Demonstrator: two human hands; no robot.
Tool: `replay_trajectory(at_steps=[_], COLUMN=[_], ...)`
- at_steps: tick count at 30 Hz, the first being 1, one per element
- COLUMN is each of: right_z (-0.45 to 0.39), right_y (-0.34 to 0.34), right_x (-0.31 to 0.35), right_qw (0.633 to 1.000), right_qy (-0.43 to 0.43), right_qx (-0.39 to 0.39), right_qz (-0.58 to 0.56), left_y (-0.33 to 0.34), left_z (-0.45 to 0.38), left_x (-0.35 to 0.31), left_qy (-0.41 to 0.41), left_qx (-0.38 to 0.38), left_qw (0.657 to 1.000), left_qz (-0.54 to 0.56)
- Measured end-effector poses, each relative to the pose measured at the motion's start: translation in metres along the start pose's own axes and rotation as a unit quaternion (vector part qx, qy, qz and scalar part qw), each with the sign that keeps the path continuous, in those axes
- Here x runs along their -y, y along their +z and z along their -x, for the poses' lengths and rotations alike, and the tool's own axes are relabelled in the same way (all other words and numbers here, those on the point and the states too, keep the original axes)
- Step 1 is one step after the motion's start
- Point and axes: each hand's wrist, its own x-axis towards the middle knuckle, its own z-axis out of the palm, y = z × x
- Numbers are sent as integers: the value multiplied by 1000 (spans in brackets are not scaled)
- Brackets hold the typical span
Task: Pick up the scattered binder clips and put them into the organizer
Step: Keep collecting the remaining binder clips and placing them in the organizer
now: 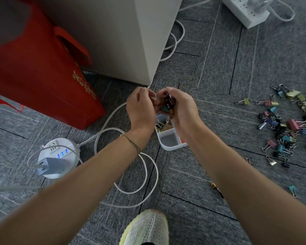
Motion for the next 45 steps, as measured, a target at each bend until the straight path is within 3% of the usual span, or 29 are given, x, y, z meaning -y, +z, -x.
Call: replay_trajectory(at_steps=[19, 23, 26, 29, 34, 38, 41, 45], right_z=[12, 17, 26, 44, 104, 153, 172, 183], right_y=[-4, 1, -2, -20, -69, -113, -146, -181], right_x=[7, 12, 26, 50, 95, 101, 80, 34], right_qw=[996, 990, 964, 910, 796, 760, 760, 741], right_qy=[-17, -28, -76, -102, -81, -38, -19, 1], right_qx=[26, 21, 29, 65, 109, 94, 45, -16], right_qz=[89, 140, 255, 397, 590, 642, 648, 671], left_y=[-2, -3, 0, 8, 24, 33, 36, 30], left_z=[-1, 2, 8, 20, 57, 106, 135, 149], left_x=[-3, -9, -18, -31, -43, -27, 13, 63], left_qy=[11, 51, 136, 219, 292, 327, 335, 349], left_qx=[14, 73, 128, 170, 252, 341, 430, 555], left_qw=[999, 995, 979, 953, 912, 861, 792, 633], left_qz=[-29, -44, -85, -119, -140, -187, -274, -412])
